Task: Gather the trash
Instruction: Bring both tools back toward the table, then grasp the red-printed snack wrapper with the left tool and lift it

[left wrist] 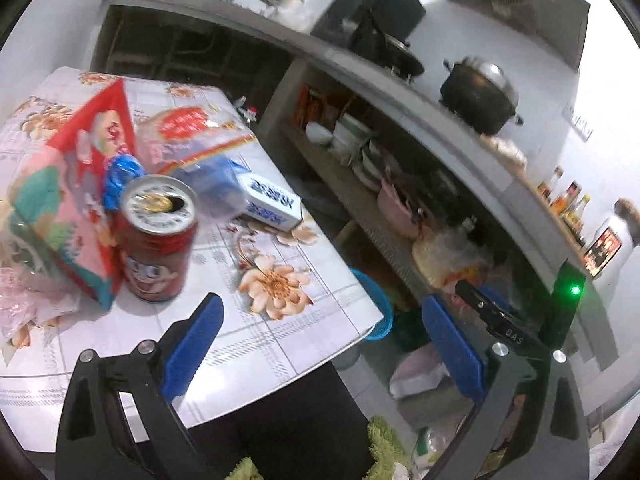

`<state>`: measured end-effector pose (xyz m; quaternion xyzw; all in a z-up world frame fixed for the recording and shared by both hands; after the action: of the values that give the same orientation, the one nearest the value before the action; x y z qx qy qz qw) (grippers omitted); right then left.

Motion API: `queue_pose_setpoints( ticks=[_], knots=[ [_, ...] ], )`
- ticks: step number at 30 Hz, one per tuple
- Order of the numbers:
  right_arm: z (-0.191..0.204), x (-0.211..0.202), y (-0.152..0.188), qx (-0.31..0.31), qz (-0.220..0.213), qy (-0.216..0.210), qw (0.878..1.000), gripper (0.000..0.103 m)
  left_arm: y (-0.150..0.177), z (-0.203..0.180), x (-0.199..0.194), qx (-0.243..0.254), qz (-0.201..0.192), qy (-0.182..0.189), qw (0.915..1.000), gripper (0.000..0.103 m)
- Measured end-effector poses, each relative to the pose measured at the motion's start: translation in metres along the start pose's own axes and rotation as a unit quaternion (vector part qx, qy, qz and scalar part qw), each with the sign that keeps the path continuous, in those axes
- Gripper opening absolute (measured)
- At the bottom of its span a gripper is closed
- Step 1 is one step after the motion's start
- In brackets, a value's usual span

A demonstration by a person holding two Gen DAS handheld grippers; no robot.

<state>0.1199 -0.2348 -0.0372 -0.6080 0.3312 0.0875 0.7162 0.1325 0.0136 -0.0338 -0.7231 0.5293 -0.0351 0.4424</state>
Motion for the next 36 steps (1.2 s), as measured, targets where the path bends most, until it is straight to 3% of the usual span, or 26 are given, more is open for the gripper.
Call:
queue_pose_setpoints(
  ticks=[7, 12, 15, 18, 21, 24, 28, 30, 36],
  knots=[
    [0.043, 0.006, -0.02, 0.028, 0.036, -0.109, 0.993, 0.095, -0.019, 0.017, -0.02, 0.025, -0.053, -0.042, 0.9974, 0.097],
    [0.077, 0.017, -0.029, 0.057, 0.057, -0.173, 0.982, 0.094, -0.049, 0.029, -0.014, 0.08, -0.065, -0.11, 0.9885, 0.097],
    [0.092, 0.028, -0.024, 0.068, 0.081, -0.191, 0.976, 0.09, -0.073, 0.035, 0.002, 0.11, -0.053, -0.152, 0.9808, 0.097],
    [0.098, 0.037, -0.015, 0.076, 0.099, -0.198, 0.972, 0.087, -0.095, 0.039, 0.02, 0.131, -0.036, -0.165, 0.9768, 0.097],
    [0.099, 0.045, -0.007, 0.083, 0.114, -0.202, 0.969, 0.086, -0.108, 0.049, 0.05, 0.141, 0.008, -0.19, 0.9716, 0.097],
    [0.093, 0.053, 0.0, 0.091, 0.126, -0.203, 0.967, 0.085, -0.115, 0.059, 0.083, 0.163, 0.041, -0.227, 0.9593, 0.097],
    [0.082, 0.062, 0.003, 0.103, 0.139, -0.205, 0.963, 0.084, -0.124, 0.078, 0.12, 0.201, 0.077, -0.291, 0.9321, 0.097],
    [0.077, 0.066, 0.004, 0.106, 0.143, -0.205, 0.963, 0.084, -0.129, 0.088, 0.131, 0.21, 0.086, -0.311, 0.9228, 0.097],
    [0.07, 0.072, 0.007, 0.116, 0.151, -0.211, 0.959, 0.083, -0.136, 0.114, 0.145, 0.225, 0.116, -0.369, 0.8944, 0.081]
  ],
)
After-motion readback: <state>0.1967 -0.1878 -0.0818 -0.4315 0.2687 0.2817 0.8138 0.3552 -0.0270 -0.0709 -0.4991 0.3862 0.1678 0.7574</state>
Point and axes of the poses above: each gripper's, at about its wrist camera, not at the fingertips, and x roughly the way its jaws point, z to its left, y to its underside, the point moved 9 cm from there along x, roughly the way its jaws point, and after that the axes turned 10 degrees about y, right-handed, at the moved point
